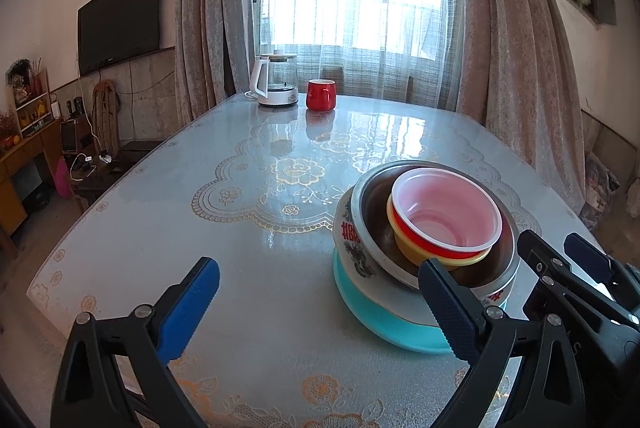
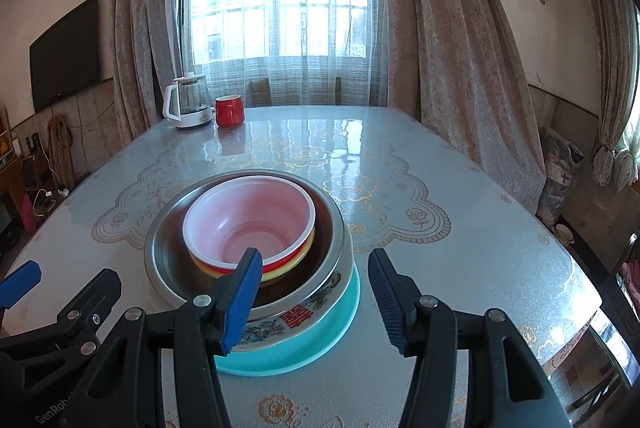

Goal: Organize plates and bowls

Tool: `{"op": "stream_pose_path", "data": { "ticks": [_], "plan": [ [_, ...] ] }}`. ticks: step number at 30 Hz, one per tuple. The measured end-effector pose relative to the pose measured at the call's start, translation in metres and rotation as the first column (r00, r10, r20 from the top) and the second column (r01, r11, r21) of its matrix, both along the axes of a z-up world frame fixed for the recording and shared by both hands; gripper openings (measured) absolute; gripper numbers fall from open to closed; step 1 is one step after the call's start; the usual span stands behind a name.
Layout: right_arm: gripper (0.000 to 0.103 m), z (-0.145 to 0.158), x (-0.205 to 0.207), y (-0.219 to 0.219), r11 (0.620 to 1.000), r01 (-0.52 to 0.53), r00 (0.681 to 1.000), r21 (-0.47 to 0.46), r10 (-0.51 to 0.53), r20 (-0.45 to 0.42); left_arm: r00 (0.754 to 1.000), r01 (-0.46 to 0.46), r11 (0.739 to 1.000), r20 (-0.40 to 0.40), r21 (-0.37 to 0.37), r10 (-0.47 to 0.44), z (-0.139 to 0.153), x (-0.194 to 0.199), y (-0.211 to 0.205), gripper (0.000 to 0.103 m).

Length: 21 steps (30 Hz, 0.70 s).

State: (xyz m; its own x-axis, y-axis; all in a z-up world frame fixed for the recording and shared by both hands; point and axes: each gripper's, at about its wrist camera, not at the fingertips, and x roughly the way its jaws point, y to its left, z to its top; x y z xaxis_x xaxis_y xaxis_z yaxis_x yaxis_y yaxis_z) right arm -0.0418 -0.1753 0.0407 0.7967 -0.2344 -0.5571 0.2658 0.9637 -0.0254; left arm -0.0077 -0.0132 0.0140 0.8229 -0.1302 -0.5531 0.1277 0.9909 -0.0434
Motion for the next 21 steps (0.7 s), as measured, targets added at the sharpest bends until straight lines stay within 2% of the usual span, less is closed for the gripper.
{"op": "stream_pose_path", "data": {
  "ticks": [21],
  "plan": [
    [0.056, 0.0007, 0.0020, -0.0030, 1.000, 0.002, 1.000, 0.013, -0.001, -0.005, 1.000, 0.013, 1.000, 0.002, 0.009, -0.013, 0.0015, 0.0011, -0.0035, 0.100]
  ]
}}
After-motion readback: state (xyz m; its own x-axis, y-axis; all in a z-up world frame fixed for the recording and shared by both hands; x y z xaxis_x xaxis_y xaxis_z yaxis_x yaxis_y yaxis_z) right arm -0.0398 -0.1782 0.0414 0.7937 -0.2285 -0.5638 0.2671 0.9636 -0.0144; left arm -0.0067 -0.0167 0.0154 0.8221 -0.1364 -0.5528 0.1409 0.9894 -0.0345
